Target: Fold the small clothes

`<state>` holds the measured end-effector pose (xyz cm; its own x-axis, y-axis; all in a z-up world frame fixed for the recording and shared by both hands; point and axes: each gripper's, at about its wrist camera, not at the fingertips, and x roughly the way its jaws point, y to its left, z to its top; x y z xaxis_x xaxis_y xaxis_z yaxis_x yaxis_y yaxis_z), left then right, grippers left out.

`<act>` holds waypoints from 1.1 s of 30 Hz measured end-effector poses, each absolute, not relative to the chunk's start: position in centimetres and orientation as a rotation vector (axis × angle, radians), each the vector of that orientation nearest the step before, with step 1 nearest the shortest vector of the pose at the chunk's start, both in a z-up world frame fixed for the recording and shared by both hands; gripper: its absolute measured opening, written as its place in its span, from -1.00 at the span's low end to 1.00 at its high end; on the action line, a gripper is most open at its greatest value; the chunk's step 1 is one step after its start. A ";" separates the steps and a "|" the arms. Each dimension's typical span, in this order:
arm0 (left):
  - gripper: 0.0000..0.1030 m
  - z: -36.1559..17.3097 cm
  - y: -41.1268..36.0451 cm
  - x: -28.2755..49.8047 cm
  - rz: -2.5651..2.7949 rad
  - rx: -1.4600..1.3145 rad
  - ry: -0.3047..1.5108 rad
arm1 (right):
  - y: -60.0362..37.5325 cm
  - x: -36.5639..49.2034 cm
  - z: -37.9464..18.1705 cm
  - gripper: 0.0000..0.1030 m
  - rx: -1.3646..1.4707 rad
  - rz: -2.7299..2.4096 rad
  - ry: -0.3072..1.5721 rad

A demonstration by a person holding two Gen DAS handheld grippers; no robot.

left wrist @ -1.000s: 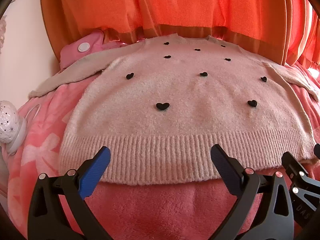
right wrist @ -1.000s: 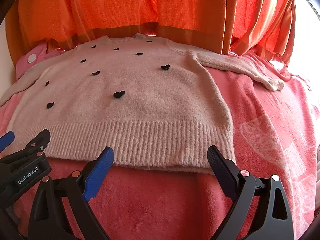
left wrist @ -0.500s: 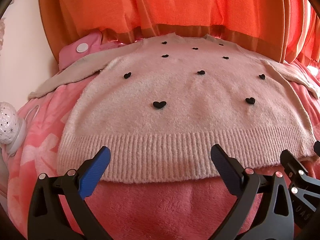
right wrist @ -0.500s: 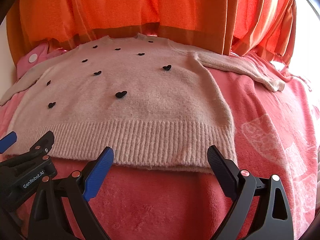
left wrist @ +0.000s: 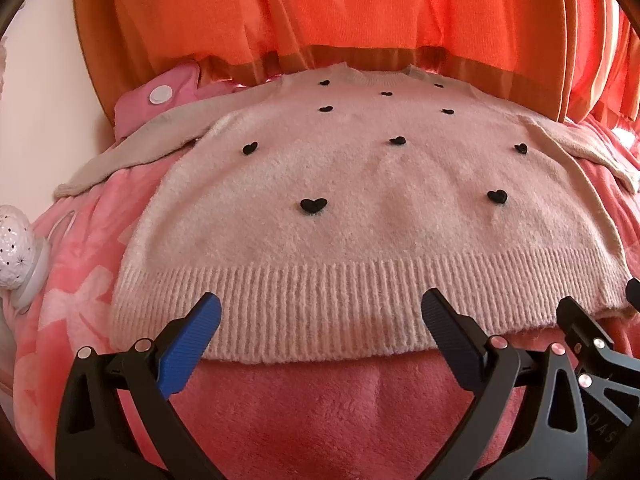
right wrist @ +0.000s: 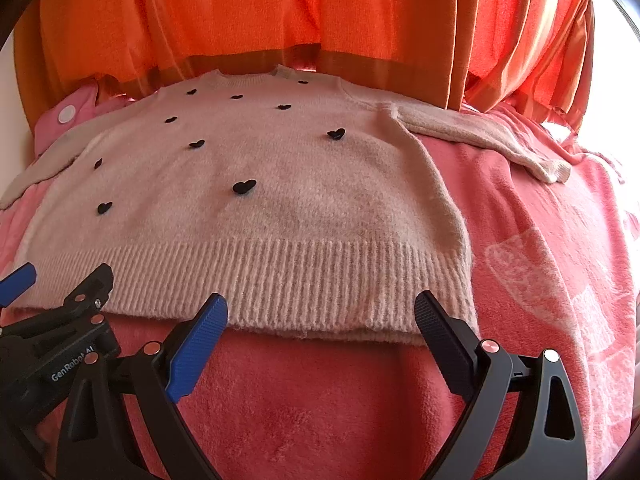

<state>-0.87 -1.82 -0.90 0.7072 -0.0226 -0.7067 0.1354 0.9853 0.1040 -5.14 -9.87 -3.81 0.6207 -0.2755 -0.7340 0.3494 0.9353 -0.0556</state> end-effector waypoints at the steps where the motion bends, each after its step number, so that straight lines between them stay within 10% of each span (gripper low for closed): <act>1: 0.90 -0.9 -1.8 -0.9 -0.091 0.150 0.780 | -9.7 -5.1 -3.8 0.80 0.095 -0.359 0.827; 33: 0.90 -0.9 -2.0 -1.1 -0.097 0.148 0.781 | -9.8 -5.2 -3.8 0.80 0.097 -0.358 0.829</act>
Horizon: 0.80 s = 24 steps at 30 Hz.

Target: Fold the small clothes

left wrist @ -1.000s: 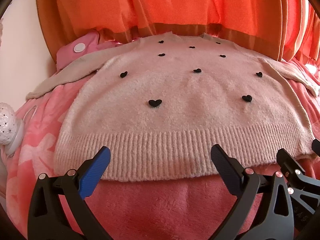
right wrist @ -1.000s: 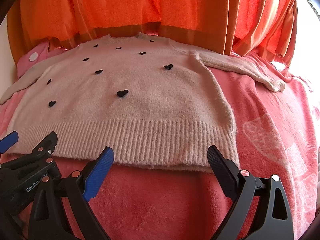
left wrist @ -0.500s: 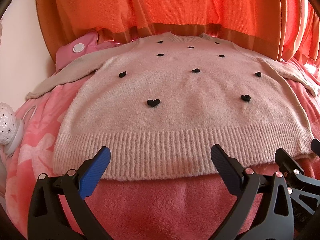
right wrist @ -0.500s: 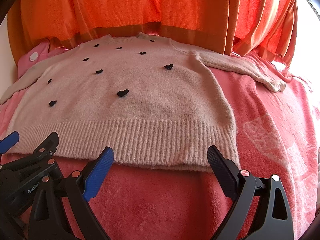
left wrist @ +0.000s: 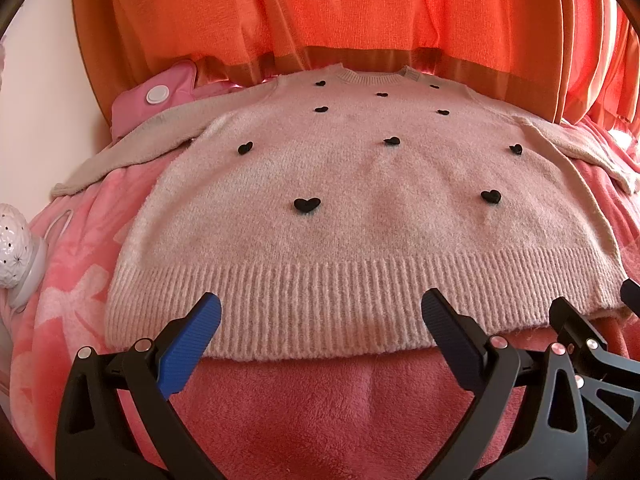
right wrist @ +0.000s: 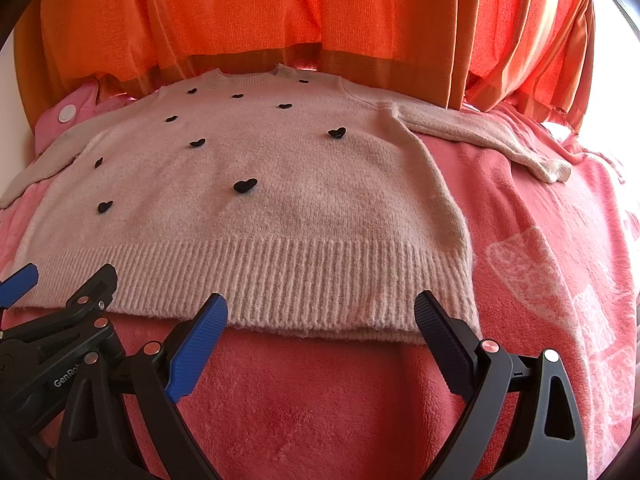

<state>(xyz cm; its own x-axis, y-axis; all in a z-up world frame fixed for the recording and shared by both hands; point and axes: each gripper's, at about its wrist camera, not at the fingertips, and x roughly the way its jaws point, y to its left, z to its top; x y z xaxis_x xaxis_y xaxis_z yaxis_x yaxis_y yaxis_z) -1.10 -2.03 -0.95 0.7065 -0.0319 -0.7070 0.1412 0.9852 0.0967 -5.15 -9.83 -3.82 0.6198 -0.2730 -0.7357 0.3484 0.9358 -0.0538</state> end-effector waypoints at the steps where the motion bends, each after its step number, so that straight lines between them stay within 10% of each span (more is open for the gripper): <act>1: 0.90 -1.0 -2.0 -1.1 -0.097 0.148 0.781 | -9.7 -5.1 -3.8 0.80 0.098 -0.358 0.829; 24: 0.90 -1.0 -1.9 -1.1 -0.097 0.148 0.782 | -9.9 -5.1 -3.8 0.80 0.098 -0.358 0.830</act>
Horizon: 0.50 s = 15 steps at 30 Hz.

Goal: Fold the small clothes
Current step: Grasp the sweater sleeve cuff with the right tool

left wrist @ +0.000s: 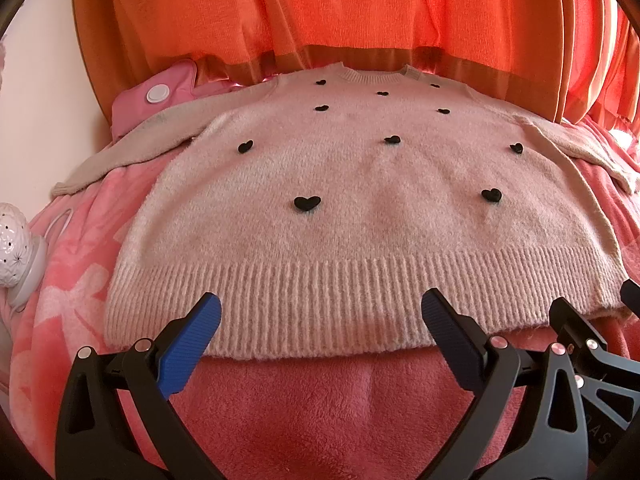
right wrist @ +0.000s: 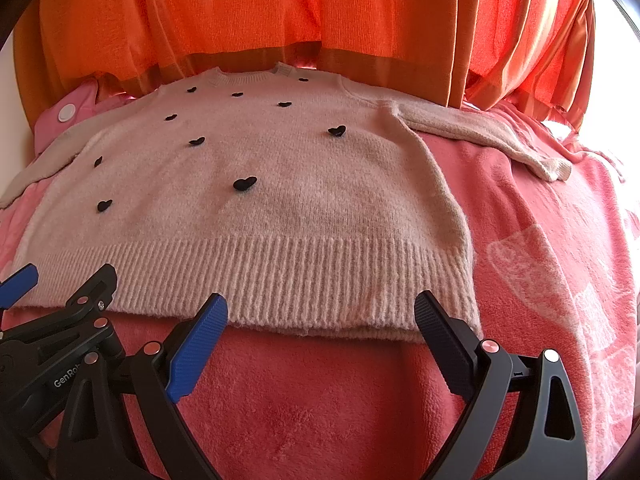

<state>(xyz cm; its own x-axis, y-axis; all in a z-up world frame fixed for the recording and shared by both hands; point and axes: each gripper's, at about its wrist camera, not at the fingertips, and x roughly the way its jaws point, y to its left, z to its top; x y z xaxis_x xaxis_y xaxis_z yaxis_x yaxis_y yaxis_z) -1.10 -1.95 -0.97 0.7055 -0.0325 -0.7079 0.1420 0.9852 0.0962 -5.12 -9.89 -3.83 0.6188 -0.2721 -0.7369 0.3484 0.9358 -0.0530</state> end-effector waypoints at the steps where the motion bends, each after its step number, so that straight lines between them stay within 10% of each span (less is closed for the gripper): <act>1: 0.90 -1.0 -1.9 -1.1 -0.098 0.148 0.783 | -9.9 -5.1 -3.8 0.80 0.099 -0.357 0.831; 15: 0.90 2.3 2.7 1.0 -0.078 -0.022 0.815 | -23.3 -6.3 1.4 0.80 0.558 -0.305 0.696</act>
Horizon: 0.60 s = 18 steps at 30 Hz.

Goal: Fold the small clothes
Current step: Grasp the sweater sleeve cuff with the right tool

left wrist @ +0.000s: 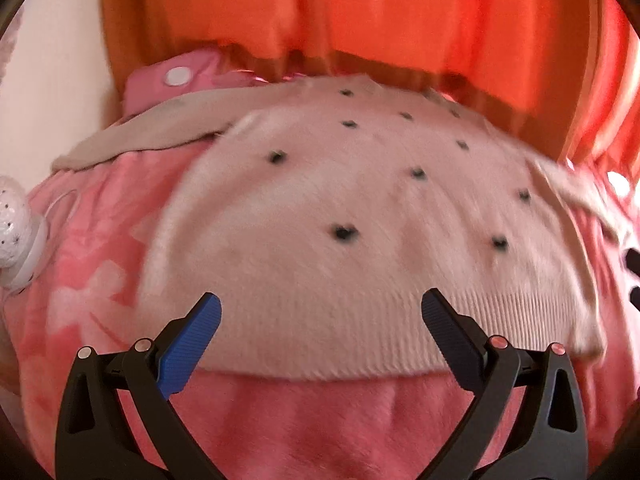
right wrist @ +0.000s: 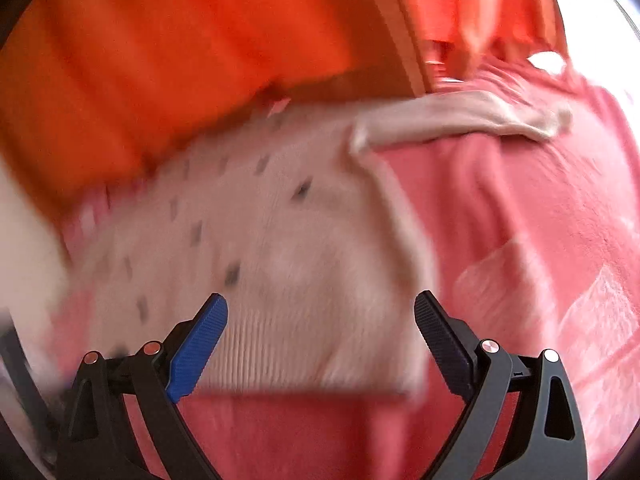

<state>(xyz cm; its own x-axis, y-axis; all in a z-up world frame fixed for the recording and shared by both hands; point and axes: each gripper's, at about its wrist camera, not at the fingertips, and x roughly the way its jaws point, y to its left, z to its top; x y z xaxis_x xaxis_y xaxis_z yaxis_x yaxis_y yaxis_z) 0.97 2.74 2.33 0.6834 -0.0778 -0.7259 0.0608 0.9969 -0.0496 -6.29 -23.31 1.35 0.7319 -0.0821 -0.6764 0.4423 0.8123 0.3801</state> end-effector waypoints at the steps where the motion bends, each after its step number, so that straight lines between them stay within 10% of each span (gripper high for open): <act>1: 0.90 2.9 3.4 1.7 -0.054 -0.041 0.815 | -25.6 -5.9 1.7 0.80 0.564 -0.330 0.688; 14: 0.90 5.1 0.0 13.9 -0.004 -0.149 0.788 | -52.8 -3.7 -5.4 0.77 0.976 -0.762 0.622; 18: 0.90 3.6 -1.8 16.0 -0.045 -0.155 0.791 | -54.6 -1.9 -5.8 0.34 1.010 -0.787 0.584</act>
<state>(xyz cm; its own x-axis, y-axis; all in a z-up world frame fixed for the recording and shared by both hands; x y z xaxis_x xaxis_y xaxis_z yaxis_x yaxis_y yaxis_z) 16.01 -1.77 3.62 0.7027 -0.0982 -0.7046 -0.0181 0.9876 -0.1557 -1.87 -54.60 -5.82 0.5940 -0.3024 -0.7455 0.8011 0.3071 0.5138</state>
